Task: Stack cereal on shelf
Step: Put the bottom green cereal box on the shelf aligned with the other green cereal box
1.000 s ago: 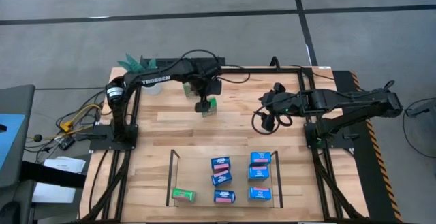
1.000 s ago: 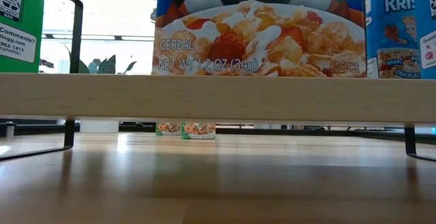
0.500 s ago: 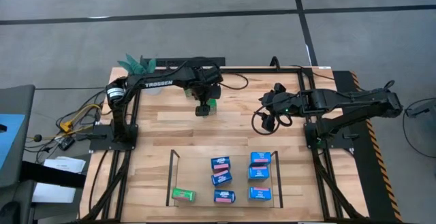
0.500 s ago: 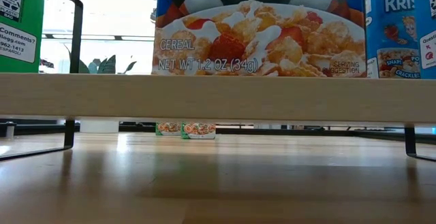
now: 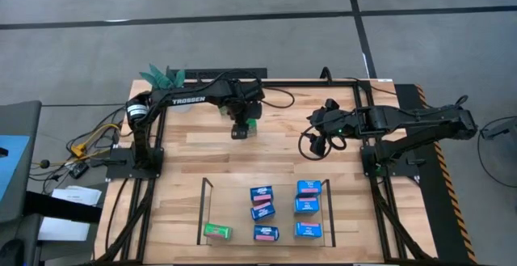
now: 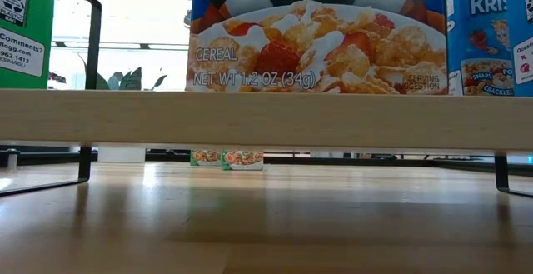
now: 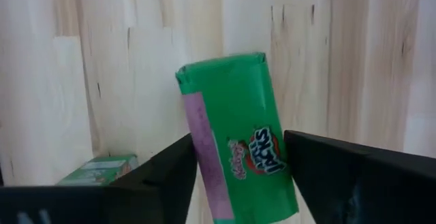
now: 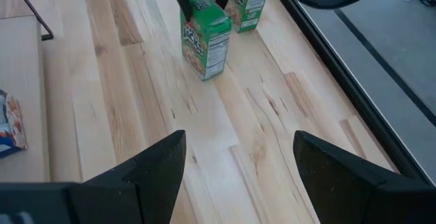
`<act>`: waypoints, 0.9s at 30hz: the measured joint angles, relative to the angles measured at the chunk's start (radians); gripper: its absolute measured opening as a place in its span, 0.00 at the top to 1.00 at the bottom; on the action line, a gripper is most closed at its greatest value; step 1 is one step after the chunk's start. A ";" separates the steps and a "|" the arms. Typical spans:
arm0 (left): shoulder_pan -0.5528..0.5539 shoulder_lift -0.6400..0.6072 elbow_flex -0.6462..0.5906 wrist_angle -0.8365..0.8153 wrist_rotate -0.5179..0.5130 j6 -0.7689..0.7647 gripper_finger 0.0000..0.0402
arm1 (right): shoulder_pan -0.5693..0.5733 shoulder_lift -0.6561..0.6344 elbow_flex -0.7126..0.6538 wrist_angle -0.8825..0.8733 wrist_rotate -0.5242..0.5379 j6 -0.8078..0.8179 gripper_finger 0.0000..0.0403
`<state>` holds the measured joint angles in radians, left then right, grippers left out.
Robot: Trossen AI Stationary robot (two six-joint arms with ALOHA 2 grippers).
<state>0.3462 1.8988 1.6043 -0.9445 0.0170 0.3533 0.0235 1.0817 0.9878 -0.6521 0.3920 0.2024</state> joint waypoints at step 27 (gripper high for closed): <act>-0.189 -0.427 0.006 -0.188 -0.005 -0.249 0.73 | 0.000 0.000 0.000 0.000 0.000 0.010 0.26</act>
<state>0.1574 1.4721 1.6108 -1.1323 0.0118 0.1042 0.0238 1.0820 0.9877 -0.6518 0.3916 0.2123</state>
